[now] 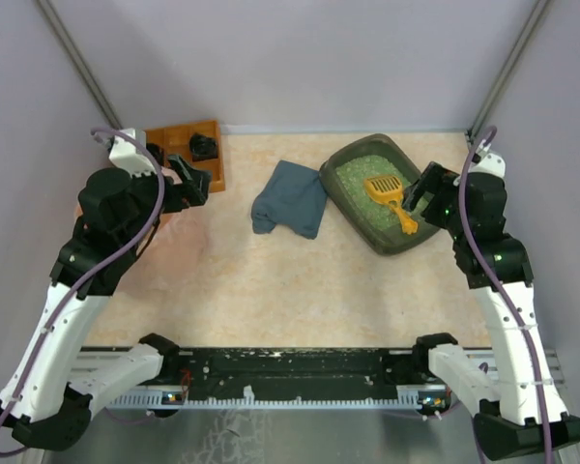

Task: Clean the litter box

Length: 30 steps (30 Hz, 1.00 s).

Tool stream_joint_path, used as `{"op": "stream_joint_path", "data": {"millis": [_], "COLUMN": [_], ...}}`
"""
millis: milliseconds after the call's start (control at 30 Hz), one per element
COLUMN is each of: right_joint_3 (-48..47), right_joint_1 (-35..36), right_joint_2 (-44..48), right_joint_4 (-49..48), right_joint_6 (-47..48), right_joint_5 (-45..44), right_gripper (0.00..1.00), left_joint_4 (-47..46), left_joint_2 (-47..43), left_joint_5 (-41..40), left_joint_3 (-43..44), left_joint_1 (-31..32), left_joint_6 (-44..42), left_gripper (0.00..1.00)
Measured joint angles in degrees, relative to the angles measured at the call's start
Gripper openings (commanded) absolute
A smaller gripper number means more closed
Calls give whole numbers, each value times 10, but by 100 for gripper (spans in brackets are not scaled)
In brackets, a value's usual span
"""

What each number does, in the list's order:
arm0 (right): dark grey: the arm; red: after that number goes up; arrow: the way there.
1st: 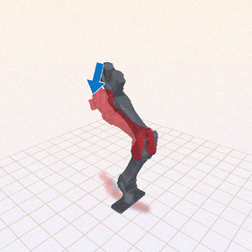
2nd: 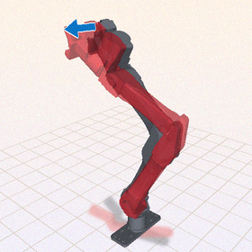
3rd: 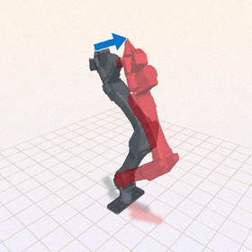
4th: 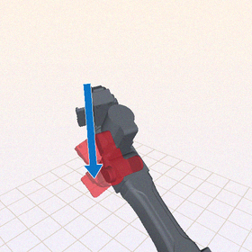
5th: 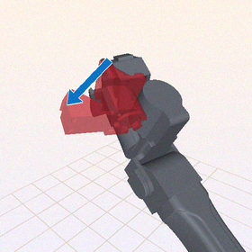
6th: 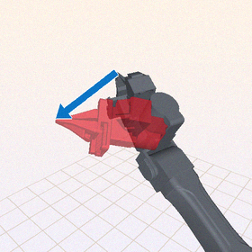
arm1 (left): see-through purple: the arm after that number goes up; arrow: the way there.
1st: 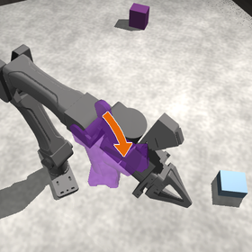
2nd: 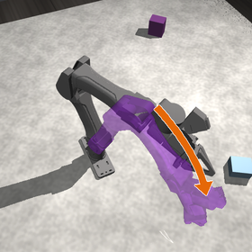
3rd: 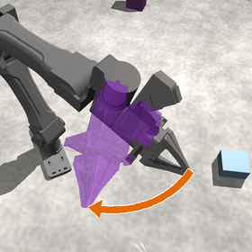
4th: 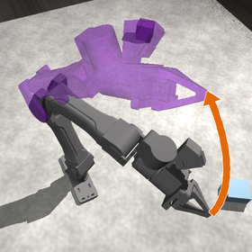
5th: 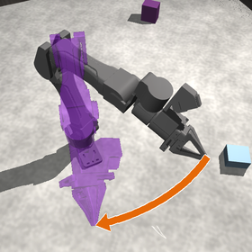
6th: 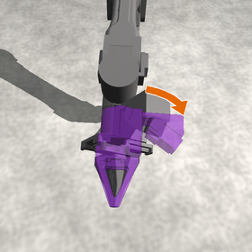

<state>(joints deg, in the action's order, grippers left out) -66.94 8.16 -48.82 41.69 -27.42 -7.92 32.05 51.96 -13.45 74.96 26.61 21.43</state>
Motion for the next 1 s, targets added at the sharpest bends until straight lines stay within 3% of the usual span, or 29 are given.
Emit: {"op": "stream_joint_path", "data": {"millis": [500, 1000], "right_joint_3": [-46, -14], "right_joint_1": [-14, -17], "right_joint_2": [-38, -65], "right_joint_4": [17, 12], "right_joint_6": [14, 70], "right_joint_5": [49, 163], "right_gripper": [94, 94], "left_joint_4": [12, 15], "left_joint_2": [41, 14], "left_joint_5": [10, -33], "left_joint_3": [30, 20], "left_joint_1": [3, 4], "left_joint_6": [-35, -61], "left_gripper": [100, 100]}}
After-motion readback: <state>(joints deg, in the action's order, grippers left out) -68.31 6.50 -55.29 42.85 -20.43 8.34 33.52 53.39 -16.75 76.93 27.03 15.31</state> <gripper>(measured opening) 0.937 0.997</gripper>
